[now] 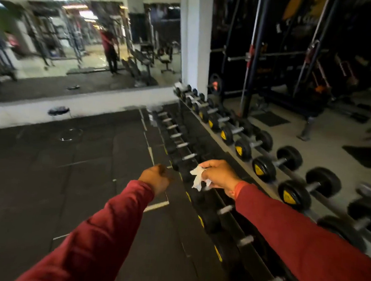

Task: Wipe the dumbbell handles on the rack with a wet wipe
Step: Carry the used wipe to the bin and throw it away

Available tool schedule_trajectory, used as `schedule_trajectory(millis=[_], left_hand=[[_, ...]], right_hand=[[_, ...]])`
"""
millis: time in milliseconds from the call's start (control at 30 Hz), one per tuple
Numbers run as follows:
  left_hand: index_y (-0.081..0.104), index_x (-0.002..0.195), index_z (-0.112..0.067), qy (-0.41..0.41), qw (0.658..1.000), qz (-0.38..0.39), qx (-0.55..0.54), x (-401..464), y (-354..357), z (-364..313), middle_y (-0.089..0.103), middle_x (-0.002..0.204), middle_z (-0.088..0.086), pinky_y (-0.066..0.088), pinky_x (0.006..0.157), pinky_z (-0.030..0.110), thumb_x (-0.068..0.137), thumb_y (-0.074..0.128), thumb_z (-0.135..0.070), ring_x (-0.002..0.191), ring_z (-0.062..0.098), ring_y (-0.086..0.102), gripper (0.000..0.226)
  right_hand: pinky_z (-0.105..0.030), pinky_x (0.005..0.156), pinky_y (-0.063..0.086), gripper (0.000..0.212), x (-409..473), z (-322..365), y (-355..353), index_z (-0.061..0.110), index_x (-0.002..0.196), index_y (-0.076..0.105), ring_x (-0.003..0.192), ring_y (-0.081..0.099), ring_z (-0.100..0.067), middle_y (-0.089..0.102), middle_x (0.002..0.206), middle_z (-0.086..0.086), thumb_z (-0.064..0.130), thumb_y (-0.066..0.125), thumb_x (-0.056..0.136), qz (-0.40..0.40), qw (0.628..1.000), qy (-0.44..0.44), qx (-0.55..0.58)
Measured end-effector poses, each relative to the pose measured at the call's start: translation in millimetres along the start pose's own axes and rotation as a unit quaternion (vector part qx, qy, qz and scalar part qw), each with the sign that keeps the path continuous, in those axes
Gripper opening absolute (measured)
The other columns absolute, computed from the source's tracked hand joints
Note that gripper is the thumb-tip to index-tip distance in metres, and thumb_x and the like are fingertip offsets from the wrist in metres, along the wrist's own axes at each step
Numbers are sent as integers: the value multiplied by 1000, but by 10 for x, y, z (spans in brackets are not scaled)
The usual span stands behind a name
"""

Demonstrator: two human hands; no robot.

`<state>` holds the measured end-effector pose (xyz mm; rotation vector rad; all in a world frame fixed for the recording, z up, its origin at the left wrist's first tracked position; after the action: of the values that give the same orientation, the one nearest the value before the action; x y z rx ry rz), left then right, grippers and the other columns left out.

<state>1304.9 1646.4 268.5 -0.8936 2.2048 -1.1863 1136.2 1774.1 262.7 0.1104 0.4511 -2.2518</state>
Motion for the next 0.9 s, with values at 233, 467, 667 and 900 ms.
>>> schedule_trajectory(millis=[233,467,667,900], left_hand=[[62,120,-13,-6,997,-76,-23,477,-1007,482,65,121,8,44,92,28,86,62,-29,116,28,59,37],[57,130,-13,-5,995,-98,-36,1153,-1629,866,61,130,5,39,97,23,91,62,-26,123,24,55,42],[55,134,-15,-34,992,-104,-59,2133,-1953,1332,61,132,5,40,99,23,88,66,-29,121,20,56,49],[56,133,-14,-57,990,-111,-63,3653,-2401,1586,63,129,4,39,95,19,88,65,-28,120,18,57,48]], right_hand=[[-30,64,59,28,419,1031,654,28,80,70,79,67,-13,72,87,3,1,66,74,16,994,-92,-63],[-33,69,60,28,1260,1534,1260,27,79,72,80,69,-13,74,86,3,0,66,72,16,993,-107,-54],[-33,65,59,29,2303,1907,1732,29,72,70,80,71,-17,73,79,7,0,67,70,25,987,-150,-54],[-41,71,61,32,3924,2427,2058,32,58,71,78,73,-20,74,71,7,3,68,68,44,984,-162,-57]])
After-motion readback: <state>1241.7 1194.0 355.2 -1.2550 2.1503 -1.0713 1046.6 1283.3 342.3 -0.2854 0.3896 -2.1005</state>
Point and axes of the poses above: each hand's wrist, its own x-axis towards the middle knuckle, its own y-axis out of the palm, z = x × y, the point moved 1 cm from there along x, towards the middle knuckle
